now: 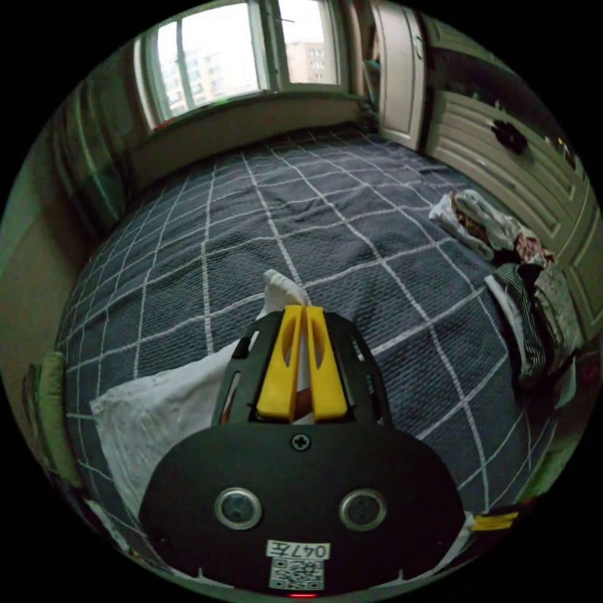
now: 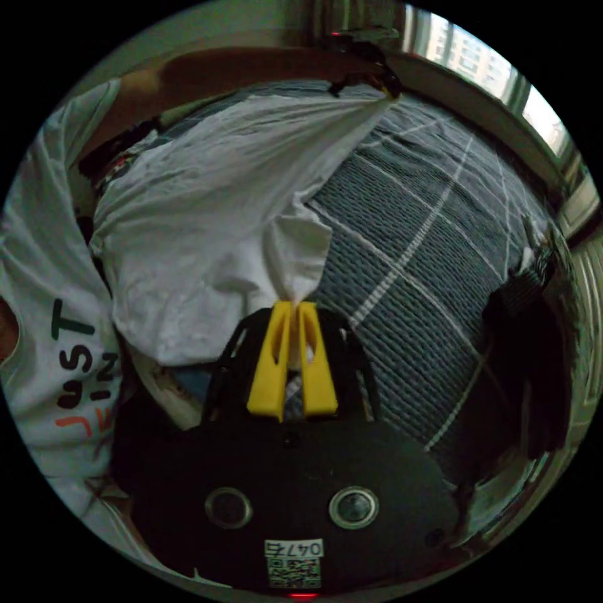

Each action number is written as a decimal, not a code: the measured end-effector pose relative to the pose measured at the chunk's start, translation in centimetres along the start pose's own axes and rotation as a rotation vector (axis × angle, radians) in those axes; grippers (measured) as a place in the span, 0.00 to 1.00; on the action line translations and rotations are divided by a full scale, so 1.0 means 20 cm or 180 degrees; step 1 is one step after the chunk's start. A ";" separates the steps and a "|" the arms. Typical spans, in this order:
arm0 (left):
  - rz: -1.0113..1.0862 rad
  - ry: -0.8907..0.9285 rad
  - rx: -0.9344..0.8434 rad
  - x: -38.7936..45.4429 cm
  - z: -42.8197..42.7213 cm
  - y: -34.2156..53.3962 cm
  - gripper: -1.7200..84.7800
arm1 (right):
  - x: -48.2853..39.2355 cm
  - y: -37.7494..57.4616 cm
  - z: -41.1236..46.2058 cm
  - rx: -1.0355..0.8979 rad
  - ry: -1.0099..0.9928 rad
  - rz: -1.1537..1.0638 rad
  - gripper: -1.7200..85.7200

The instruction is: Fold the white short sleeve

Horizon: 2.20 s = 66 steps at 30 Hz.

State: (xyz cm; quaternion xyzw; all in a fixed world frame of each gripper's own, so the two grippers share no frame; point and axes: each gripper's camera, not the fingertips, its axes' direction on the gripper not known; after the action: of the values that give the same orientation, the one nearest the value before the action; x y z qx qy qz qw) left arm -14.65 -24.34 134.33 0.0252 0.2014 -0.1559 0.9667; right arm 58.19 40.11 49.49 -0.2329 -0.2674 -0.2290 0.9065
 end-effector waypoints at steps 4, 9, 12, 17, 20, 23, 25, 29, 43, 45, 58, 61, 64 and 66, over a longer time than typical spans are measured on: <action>-0.0173 -0.0250 0.0200 -0.04 -0.04 0.12 0.02 | -0.05 0.00 -0.13 0.0510 0.0216 0.0071 0.02; -0.0038 -0.0416 -0.0643 -0.06 0.15 0.23 0.05 | -0.07 -0.07 0.13 -0.0112 0.0043 0.0059 0.03; 0.0046 -0.0065 -0.0555 -0.15 0.00 0.28 0.21 | -0.09 -0.11 0.30 -0.0408 0.0002 0.0028 0.04; 0.0122 0.0402 -0.0560 -0.40 -0.57 0.32 0.29 | -0.12 -0.10 0.37 -0.0252 -0.0108 0.0181 0.06; 0.0248 0.0938 -0.0103 -0.67 -1.13 0.61 0.29 | -0.12 -0.06 0.33 0.0131 0.0230 0.0556 0.06; 0.0291 0.1039 -0.0003 -1.02 -1.67 1.12 0.29 | -0.27 0.00 0.20 0.1097 0.0872 0.0736 0.06; 0.0129 0.0706 -0.0027 -1.24 -1.93 1.53 0.28 | -0.51 -0.01 0.15 0.1858 0.1132 0.0459 0.05; -0.0665 0.0367 -0.0374 -1.68 -2.26 2.55 0.25 | -0.95 -0.19 0.20 0.2240 0.0631 -0.0474 0.06; -0.2105 0.0681 -0.0289 -2.32 -2.26 4.00 0.19 | -2.76 -1.27 1.08 0.1530 -0.0182 -0.2163 0.07; -0.1966 0.0492 -0.0266 -2.32 -2.31 4.05 0.16 | -2.78 -1.44 1.17 0.1353 -0.0015 -0.2258 0.07; -0.1326 -0.0354 0.0332 -2.35 -2.84 4.49 0.01 | -3.14 -2.18 1.85 0.0747 -0.0182 -0.3285 0.07; -0.1401 -0.0461 0.0273 -2.37 -2.90 4.59 0.01 | -3.08 -2.35 1.93 0.0710 -0.0177 -0.3167 0.07; -0.1459 -0.0193 0.0043 -2.45 -2.84 4.66 0.01 | -3.03 -2.49 2.06 0.0581 -0.0161 -0.3063 0.07; -0.1466 -0.0119 -0.0103 -2.49 -2.79 4.69 0.01 | -3.03 -2.57 2.16 0.0393 -0.0272 -0.3116 0.07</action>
State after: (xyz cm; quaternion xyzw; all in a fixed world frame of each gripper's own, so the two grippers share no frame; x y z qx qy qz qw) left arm -50.04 85.44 101.46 -0.0399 0.1864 -0.3695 0.9095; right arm -31.46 40.84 61.38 -0.0349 -0.3954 -0.6018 0.6930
